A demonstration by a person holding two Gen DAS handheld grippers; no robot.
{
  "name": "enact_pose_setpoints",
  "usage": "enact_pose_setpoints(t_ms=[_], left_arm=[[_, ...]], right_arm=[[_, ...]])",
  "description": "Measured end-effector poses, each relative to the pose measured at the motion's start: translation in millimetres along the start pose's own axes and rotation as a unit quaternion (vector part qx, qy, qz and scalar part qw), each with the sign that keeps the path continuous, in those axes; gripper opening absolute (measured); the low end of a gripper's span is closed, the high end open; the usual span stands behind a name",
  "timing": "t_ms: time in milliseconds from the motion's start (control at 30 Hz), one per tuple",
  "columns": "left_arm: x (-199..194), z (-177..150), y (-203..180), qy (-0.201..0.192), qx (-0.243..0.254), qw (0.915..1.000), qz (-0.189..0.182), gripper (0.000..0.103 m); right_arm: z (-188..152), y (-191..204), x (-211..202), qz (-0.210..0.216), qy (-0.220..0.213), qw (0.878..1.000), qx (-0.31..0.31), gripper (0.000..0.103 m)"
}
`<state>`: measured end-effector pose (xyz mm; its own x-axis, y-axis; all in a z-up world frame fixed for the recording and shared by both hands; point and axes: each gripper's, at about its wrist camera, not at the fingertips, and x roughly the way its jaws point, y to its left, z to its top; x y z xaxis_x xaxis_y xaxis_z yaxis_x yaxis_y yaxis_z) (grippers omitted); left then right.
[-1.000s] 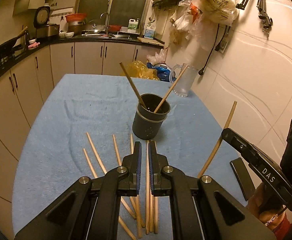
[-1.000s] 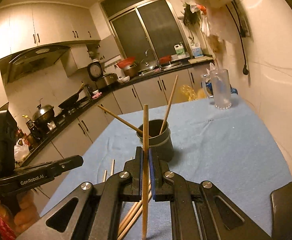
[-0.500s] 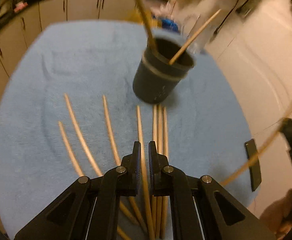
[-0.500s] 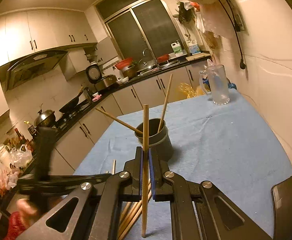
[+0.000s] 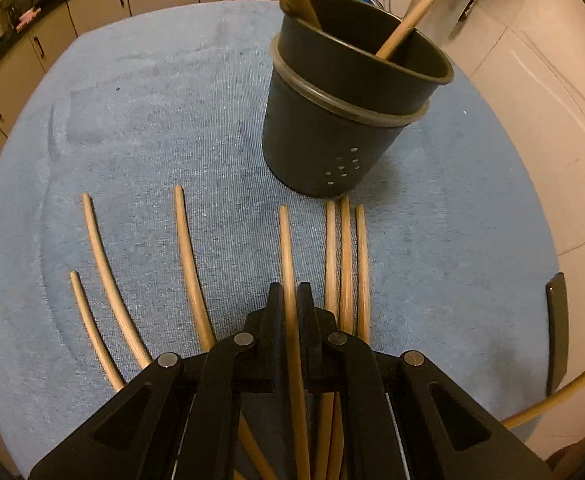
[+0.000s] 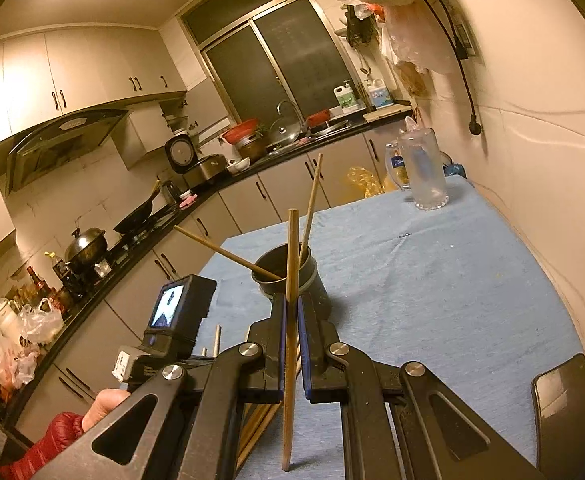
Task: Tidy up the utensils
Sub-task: 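Carry both upright chopsticks over the black cup and lower them in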
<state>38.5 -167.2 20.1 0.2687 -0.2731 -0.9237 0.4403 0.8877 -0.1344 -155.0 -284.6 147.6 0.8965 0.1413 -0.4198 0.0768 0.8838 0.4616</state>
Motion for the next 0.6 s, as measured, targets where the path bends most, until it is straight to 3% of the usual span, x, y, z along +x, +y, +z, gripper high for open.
enact_pose_setpoints(t_ms=[100, 267, 433, 600], left_arm=[[-9, -8, 1, -0.016, -0.004, 0.9999, -0.004, 0.006], [-69, -26, 1, -0.100, -0.004, 0.9948, -0.014, 0.006], [-139, -48, -2, -0.195, -0.003, 0.9807, -0.008, 0.006], [-174, -49, -6, -0.237, -0.002, 0.9716, -0.010, 0.006]], right_arm=[[1, -1, 0, 0.002, 0.000, 1.000, 0.001, 0.006], [3, -1, -1, 0.002, -0.008, 1.000, -0.005, 0.006], [8, 5, -9, 0.008, -0.025, 1.000, -0.011, 0.006], [12, 11, -13, 0.011, -0.035, 0.999, -0.016, 0.006]])
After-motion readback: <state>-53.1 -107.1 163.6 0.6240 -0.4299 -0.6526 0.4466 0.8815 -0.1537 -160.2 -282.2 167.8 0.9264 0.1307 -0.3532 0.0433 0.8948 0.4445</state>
